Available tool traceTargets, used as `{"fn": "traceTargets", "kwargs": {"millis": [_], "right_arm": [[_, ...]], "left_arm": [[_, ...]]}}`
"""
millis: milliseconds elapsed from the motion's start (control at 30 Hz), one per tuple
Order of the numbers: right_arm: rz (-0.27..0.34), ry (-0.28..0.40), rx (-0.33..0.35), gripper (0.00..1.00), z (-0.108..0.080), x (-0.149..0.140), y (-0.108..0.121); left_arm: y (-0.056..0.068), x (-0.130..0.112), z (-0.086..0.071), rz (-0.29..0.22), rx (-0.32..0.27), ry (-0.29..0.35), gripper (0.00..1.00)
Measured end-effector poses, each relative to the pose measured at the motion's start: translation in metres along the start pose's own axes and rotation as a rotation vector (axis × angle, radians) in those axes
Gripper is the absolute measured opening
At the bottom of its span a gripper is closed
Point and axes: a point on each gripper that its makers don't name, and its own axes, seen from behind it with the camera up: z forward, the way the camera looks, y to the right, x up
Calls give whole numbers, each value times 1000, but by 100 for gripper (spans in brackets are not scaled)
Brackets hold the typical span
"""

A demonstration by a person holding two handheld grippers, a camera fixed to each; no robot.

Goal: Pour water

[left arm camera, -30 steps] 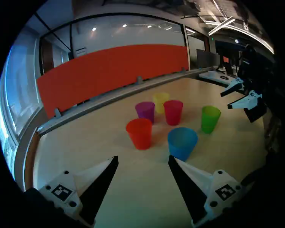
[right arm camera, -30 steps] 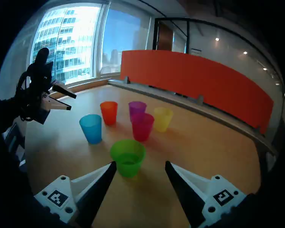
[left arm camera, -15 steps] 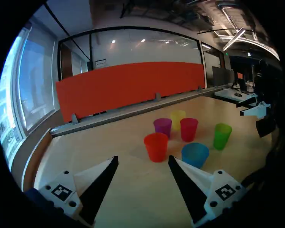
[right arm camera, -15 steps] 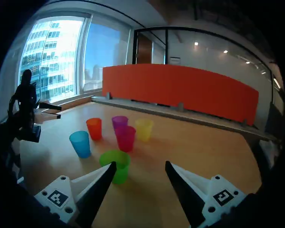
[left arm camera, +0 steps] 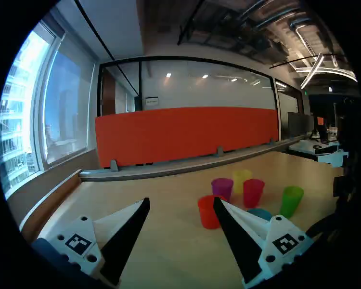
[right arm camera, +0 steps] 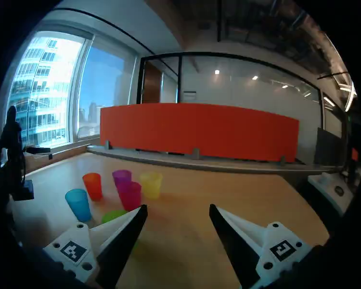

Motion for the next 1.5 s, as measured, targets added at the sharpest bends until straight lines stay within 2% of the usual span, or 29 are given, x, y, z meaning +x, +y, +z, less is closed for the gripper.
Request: {"fn": "traceTargets", "kwargs": {"millis": [267, 433, 600, 800, 1100, 1500], "right_arm": [[7, 63, -97, 100, -3, 12, 18], [4, 78, -136, 100, -5, 15, 25], [14, 91, -157, 100, -7, 19, 29], [39, 97, -184, 100, -8, 19, 33], [70, 84, -199, 100, -8, 17, 34], [56, 74, -220, 100, -12, 20, 38]], "left_arm": [[-6, 13, -8, -31, 99, 78, 98], [-14, 9, -11, -58, 156, 94, 98], [-18, 3, -13, -61, 197, 101, 98], [-20, 0, -14, -59, 226, 115, 98], [-21, -8, -15, -20, 260, 130, 98], [-27, -23, -16, -24, 283, 136, 98]]}}
